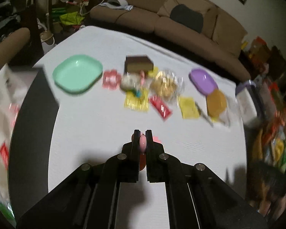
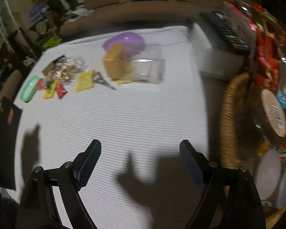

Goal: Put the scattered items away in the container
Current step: 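Hold the pink clip in the left tool while the right tool grasps the pink flower cutter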

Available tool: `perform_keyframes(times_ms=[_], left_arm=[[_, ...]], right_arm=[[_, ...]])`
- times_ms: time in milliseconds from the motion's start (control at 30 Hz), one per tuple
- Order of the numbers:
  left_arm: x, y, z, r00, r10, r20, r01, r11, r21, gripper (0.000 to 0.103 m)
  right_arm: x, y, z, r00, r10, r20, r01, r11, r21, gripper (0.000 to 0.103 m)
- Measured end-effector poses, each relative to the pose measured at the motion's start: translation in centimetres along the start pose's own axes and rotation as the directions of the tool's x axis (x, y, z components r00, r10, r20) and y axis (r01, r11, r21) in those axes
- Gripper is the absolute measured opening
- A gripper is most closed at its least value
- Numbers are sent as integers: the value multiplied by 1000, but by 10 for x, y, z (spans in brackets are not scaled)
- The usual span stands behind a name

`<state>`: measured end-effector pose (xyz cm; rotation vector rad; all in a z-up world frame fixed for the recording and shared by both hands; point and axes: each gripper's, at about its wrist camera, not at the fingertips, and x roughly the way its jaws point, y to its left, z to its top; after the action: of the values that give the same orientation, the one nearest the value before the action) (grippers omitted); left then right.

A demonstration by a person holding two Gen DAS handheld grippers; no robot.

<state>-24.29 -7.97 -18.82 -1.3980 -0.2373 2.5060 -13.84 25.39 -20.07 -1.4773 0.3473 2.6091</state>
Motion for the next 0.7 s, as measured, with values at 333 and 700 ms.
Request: perform_keyframes(times_ms=[333, 700], left_arm=[[-83, 27, 18, 960, 80, 268, -82, 997, -2, 4], [-66, 91, 21, 974, -93, 208, 136, 970, -203, 4]], right_arm=[[5, 58, -17, 961, 259, 100, -254, 965, -62, 86], [76, 275, 38, 922, 366, 123, -234, 783, -576, 69]])
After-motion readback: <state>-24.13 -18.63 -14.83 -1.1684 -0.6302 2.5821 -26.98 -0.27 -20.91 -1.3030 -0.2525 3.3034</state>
